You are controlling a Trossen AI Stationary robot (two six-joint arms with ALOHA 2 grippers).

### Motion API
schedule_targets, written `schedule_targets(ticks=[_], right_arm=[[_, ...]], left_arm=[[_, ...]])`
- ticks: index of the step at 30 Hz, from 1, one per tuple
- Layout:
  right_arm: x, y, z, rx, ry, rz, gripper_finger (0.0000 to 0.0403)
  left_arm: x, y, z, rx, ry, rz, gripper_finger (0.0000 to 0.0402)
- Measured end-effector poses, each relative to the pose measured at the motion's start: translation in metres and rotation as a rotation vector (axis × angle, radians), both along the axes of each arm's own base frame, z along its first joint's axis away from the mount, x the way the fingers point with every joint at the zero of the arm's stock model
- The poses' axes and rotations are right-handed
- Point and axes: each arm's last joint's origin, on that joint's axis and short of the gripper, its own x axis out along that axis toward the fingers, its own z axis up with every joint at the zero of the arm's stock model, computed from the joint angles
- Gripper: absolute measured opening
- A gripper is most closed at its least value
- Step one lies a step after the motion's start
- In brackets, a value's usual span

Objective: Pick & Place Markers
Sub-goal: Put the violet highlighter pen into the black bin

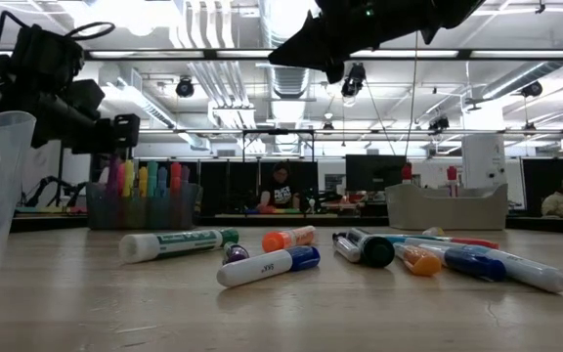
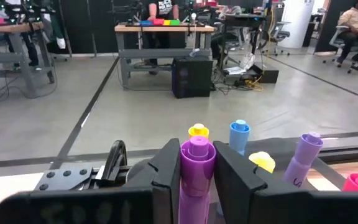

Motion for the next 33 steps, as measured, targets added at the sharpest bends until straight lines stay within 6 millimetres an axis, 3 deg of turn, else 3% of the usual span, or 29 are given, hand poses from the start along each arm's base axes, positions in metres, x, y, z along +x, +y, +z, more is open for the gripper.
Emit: schedule_targets(ticks=[33], right_arm=[[0.000,0.001,0.000,-0.009,0.003,0.006,0.0008]], left_arm=[[-0.004,-0.002,-0.019,-0.073,-0.040,0.028,0.0076]])
